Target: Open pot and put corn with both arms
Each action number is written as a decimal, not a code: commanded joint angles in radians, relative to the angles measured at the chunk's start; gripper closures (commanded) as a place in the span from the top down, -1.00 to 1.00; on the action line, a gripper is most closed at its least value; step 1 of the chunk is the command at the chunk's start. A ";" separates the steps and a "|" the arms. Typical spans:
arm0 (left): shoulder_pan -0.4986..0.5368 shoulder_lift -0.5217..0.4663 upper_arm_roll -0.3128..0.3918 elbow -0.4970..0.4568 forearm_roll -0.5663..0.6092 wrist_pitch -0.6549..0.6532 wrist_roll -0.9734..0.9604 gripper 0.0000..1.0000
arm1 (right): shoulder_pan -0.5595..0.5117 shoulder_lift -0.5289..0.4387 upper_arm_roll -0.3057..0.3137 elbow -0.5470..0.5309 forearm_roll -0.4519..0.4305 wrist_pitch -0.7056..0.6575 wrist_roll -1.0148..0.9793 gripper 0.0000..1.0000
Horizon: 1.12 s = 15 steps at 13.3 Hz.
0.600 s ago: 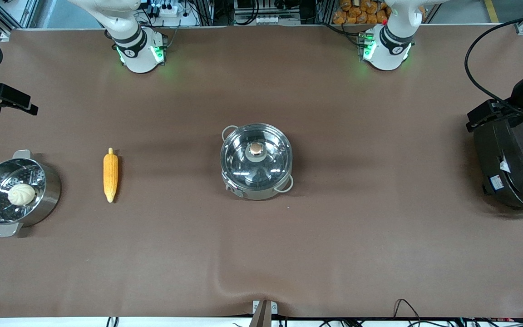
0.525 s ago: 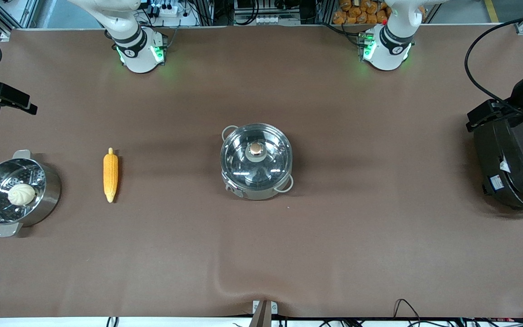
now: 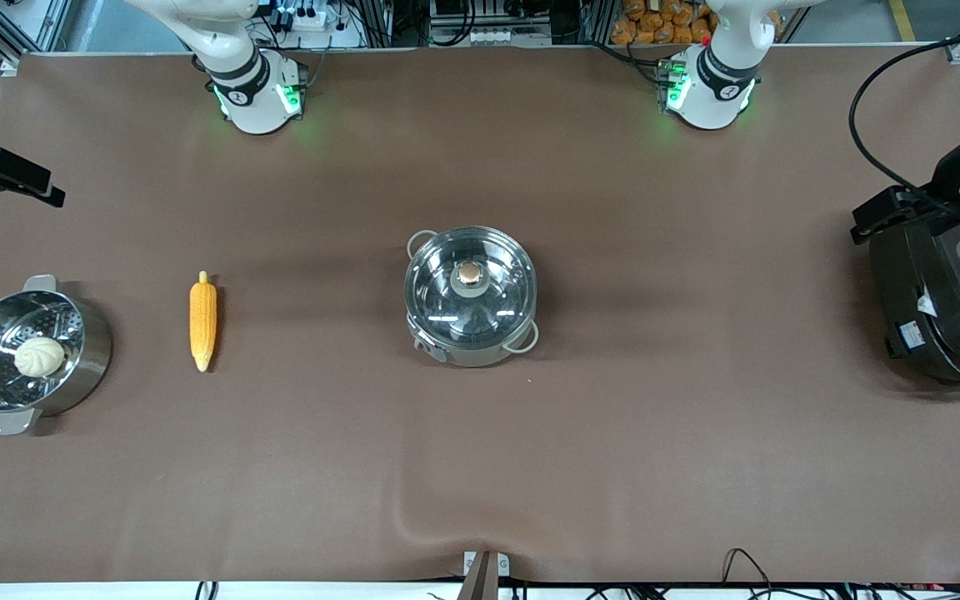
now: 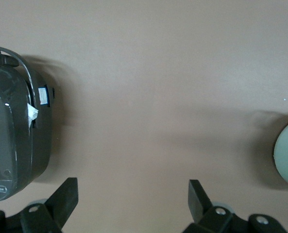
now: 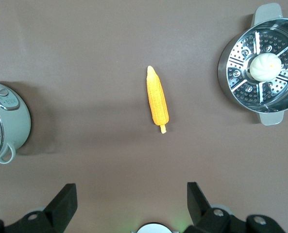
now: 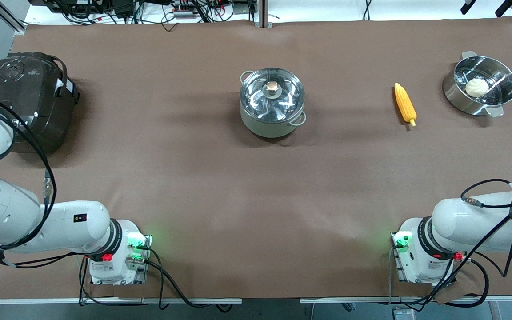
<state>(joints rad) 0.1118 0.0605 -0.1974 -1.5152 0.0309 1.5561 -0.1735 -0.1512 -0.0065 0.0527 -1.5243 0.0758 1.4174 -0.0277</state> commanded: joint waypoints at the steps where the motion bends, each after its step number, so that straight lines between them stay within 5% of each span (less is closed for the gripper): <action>1: -0.044 0.056 -0.028 0.023 -0.002 0.021 -0.004 1.00 | -0.019 -0.010 0.009 0.000 -0.001 -0.003 -0.015 1.00; 3: -0.110 0.077 -0.048 0.017 -0.003 0.131 -0.143 1.00 | -0.022 -0.001 0.007 -0.013 -0.002 -0.002 -0.021 1.00; 8: -0.348 0.273 -0.057 0.125 0.004 0.174 -0.510 1.00 | -0.019 0.008 0.009 -0.092 -0.011 0.101 -0.021 1.00; 12: -0.503 0.432 -0.044 0.199 0.010 0.312 -0.791 1.00 | -0.018 0.011 0.009 -0.279 -0.022 0.352 -0.044 1.00; 15: -0.674 0.515 0.065 0.246 0.010 0.383 -0.973 1.00 | -0.016 0.055 0.009 -0.474 -0.022 0.683 -0.104 1.00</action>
<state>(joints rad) -0.4559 0.5133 -0.2129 -1.3472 0.0299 1.9169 -1.0385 -0.1535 0.0378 0.0503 -1.8876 0.0624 1.9605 -0.0914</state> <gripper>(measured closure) 0.000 0.000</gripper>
